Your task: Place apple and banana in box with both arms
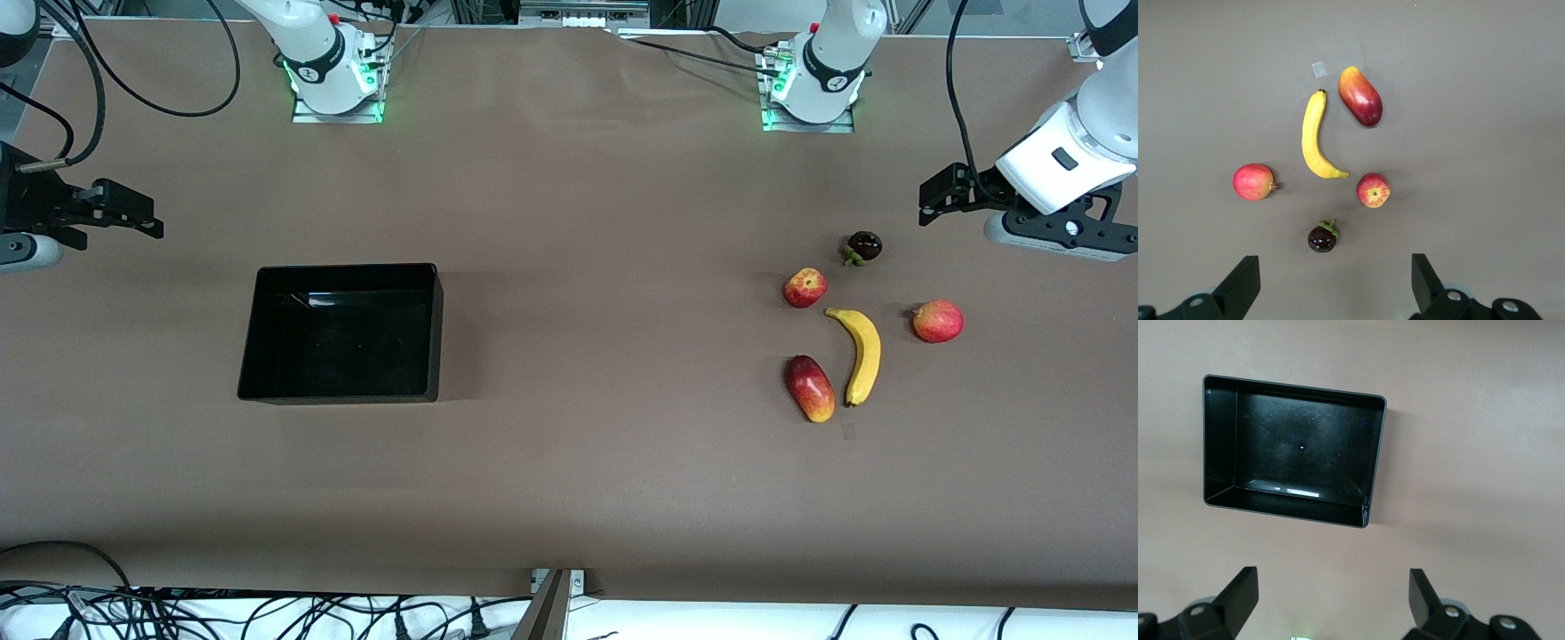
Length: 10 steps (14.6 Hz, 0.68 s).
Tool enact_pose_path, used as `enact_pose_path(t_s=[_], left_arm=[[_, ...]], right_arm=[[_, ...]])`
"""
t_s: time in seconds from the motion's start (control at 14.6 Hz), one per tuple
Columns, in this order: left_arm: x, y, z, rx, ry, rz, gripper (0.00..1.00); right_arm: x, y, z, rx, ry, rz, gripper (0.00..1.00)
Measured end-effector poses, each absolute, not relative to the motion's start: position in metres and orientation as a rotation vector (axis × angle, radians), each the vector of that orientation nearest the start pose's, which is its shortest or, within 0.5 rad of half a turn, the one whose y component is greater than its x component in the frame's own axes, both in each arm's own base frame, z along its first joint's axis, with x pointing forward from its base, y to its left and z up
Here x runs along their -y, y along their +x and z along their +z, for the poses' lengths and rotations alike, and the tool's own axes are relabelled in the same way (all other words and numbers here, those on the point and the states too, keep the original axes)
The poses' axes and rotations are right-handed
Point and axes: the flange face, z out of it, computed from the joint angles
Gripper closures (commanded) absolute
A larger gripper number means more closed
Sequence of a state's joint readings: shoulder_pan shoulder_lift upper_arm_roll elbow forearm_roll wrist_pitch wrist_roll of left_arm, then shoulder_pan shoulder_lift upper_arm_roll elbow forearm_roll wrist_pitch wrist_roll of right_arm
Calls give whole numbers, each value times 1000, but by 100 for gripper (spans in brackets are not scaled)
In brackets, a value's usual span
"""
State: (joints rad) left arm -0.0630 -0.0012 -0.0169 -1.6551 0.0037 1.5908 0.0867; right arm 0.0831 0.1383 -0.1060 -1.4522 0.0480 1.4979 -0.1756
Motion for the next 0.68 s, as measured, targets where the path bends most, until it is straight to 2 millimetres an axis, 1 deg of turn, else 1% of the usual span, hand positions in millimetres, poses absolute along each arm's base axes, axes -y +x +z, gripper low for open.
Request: enact_pose_path(t_s=[0.14, 0.34, 0.48, 0.55, 0.62, 0.68], left_arm=[[44, 551, 587, -261, -3126, 99, 0], [44, 551, 587, -261, -3126, 98, 0], [43, 551, 587, -258, -3126, 98, 0], [42, 551, 587, -257, -3126, 98, 0], [42, 551, 587, -256, -3126, 98, 0], [42, 551, 587, -256, -3126, 98, 0]], right_arm=[[2, 589, 595, 244, -3088, 134, 0], [-7, 589, 595, 267, -3088, 134, 0], [-8, 591, 590, 270, -3091, 147, 0], [-8, 593, 582, 269, -3092, 160, 0], [-7, 597, 567, 265, -3095, 174, 0], [-5, 602, 546, 262, -3103, 182, 0]])
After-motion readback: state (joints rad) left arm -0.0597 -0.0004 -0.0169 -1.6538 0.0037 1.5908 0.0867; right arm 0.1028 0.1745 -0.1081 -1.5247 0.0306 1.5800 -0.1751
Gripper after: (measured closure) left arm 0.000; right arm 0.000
